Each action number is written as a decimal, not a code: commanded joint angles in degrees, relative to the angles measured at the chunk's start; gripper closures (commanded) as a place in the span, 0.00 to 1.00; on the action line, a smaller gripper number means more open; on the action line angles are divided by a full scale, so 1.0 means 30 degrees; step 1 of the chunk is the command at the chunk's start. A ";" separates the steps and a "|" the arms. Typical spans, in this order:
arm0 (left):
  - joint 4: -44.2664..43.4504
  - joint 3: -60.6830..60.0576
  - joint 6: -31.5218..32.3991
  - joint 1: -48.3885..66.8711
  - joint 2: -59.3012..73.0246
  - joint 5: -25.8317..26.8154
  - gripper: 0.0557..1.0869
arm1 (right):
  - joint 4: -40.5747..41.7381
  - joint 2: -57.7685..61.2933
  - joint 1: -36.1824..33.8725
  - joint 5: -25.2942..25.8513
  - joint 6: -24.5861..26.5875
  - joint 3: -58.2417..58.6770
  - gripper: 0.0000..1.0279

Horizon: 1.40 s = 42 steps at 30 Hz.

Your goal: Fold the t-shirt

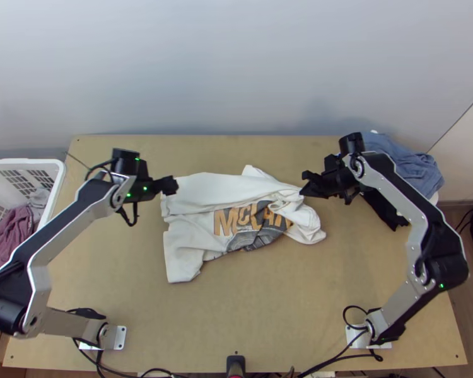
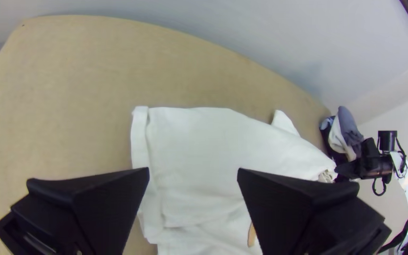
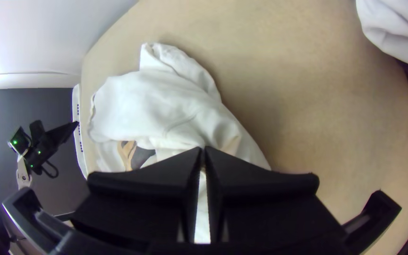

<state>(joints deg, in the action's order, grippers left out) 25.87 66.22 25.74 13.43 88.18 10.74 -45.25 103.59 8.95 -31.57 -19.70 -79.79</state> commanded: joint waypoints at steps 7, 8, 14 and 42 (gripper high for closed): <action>0.3331 0.0399 -0.2866 0.0181 0.1602 0.1898 0.05 | 0.3161 0.1798 -0.0962 0.0505 -0.1342 -0.0972 0.97; 0.3418 0.0399 -0.2895 0.0123 0.1661 0.1868 0.05 | 0.3161 0.1856 -0.0962 0.0563 -0.1401 -0.1119 0.97; 0.3360 0.0487 -0.2983 -0.0024 0.2422 0.1634 0.12 | 0.3220 0.1915 -0.0962 0.0651 -0.1811 -0.1412 0.97; 0.1221 1.1883 0.0767 -0.1870 0.9307 0.0550 0.07 | 0.4128 0.2032 -0.0523 0.1676 -0.1782 -0.0679 0.97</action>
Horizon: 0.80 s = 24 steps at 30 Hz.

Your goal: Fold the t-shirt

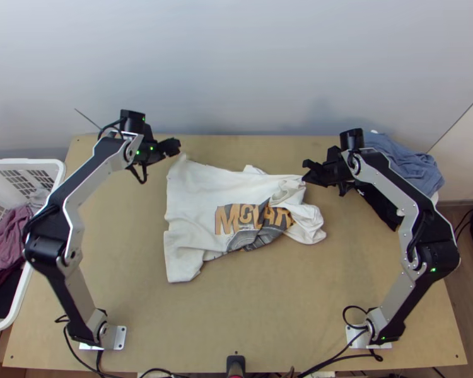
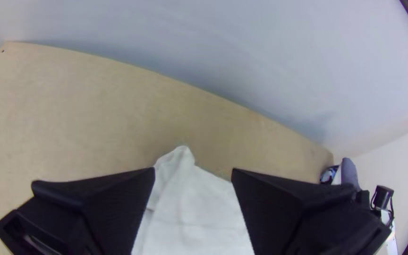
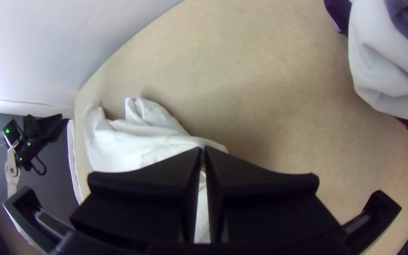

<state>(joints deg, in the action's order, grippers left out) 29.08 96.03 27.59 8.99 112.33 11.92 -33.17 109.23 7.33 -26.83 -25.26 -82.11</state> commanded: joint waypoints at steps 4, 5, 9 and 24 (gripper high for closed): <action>0.1762 0.1623 -0.0878 -0.0332 0.0934 0.0772 0.07 | 0.0158 0.0358 0.0017 0.0095 0.0040 0.0035 0.97; 0.1967 0.1360 -0.1141 -0.0303 0.0905 0.0772 0.07 | 0.0187 0.0387 0.0017 0.0095 0.0010 0.0005 0.97; 0.2553 0.0305 -0.1757 -0.0068 0.0934 0.1153 0.07 | 0.0216 0.0445 0.0163 0.0095 -0.0165 0.0005 0.97; 0.1996 -0.0750 -0.1991 0.0752 0.2311 0.0391 0.30 | 0.0216 -0.0140 0.0017 0.0095 -0.0253 0.0650 0.97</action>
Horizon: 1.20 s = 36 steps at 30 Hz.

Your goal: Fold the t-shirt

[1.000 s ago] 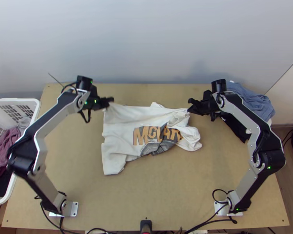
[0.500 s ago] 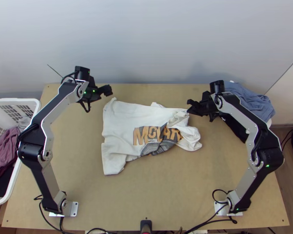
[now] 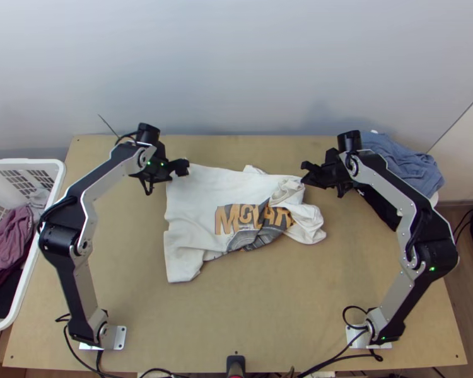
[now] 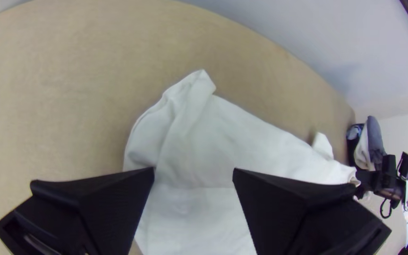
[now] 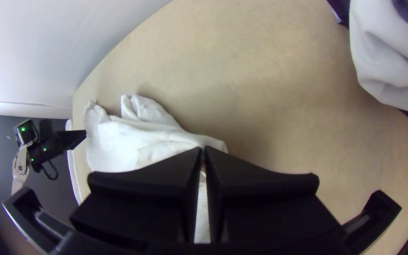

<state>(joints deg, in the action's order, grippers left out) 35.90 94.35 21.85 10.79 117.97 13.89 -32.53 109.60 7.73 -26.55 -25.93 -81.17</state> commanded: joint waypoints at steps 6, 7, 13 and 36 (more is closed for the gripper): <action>-0.0687 -0.0306 -0.0251 0.0213 0.0490 -0.0441 0.74 | 0.0005 -0.0645 -0.0115 0.0001 -0.0057 0.0512 0.97; -0.0717 -0.0277 -0.0309 0.0213 0.0490 -0.0441 0.83 | 0.0005 -0.0733 -0.0085 0.0001 -0.0086 0.0512 0.97; -0.0687 -0.0159 -0.0368 0.0213 -0.1385 -0.0470 0.96 | 0.0005 -0.2110 0.0032 0.0206 -0.0291 -0.0220 0.97; 0.1276 0.7692 0.0716 -0.3273 -1.0203 -0.3253 0.96 | -0.5708 -0.5010 0.0471 0.4747 0.2492 -1.3169 0.97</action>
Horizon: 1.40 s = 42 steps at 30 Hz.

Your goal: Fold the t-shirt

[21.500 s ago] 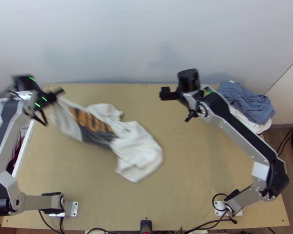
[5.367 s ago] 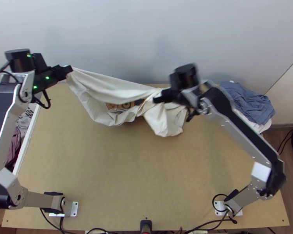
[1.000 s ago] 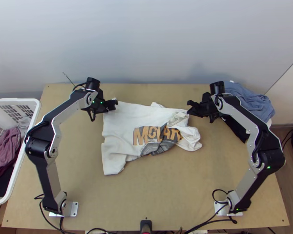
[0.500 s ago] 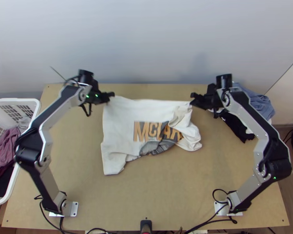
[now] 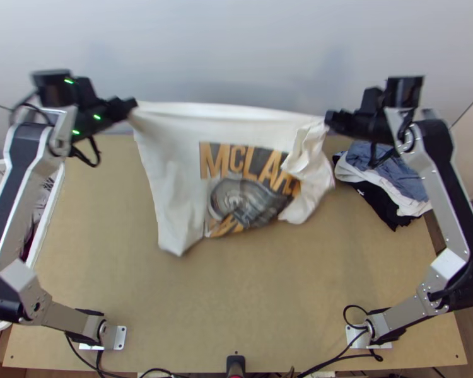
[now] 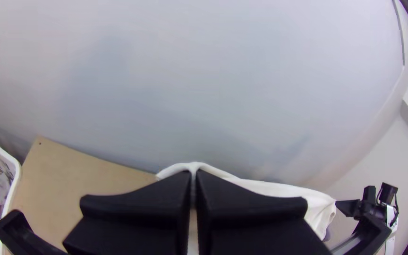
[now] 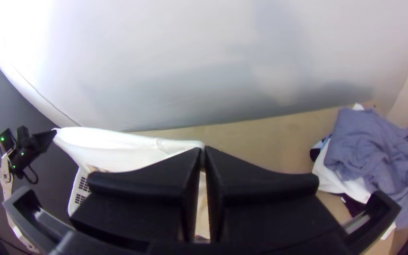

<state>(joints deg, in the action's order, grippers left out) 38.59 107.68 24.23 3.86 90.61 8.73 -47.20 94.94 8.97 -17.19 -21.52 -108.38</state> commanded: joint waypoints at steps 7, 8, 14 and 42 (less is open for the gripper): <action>0.0086 0.7262 -0.0547 -0.0964 -0.0964 -0.2793 0.96 | 0.1349 -0.0737 0.1023 0.4236 0.2163 -0.6355 0.97; -0.0031 0.7349 -0.0840 -0.0846 -0.1228 -0.2823 0.96 | 0.1378 -0.0971 0.1433 0.4968 0.2778 -0.6530 0.97; 0.0497 0.6764 -0.2891 -0.0202 -0.3630 -0.3262 0.96 | 0.2374 -0.3374 0.3689 0.8191 0.6587 -0.6062 0.97; 0.9842 0.2047 -0.5234 0.0325 -1.2859 -0.3204 0.96 | -0.2050 -1.5063 0.4070 0.9041 1.1450 0.2142 0.97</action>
<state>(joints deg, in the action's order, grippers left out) 64.84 124.33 8.29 3.86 56.34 -0.30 -54.63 55.68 21.37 9.37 14.26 -113.34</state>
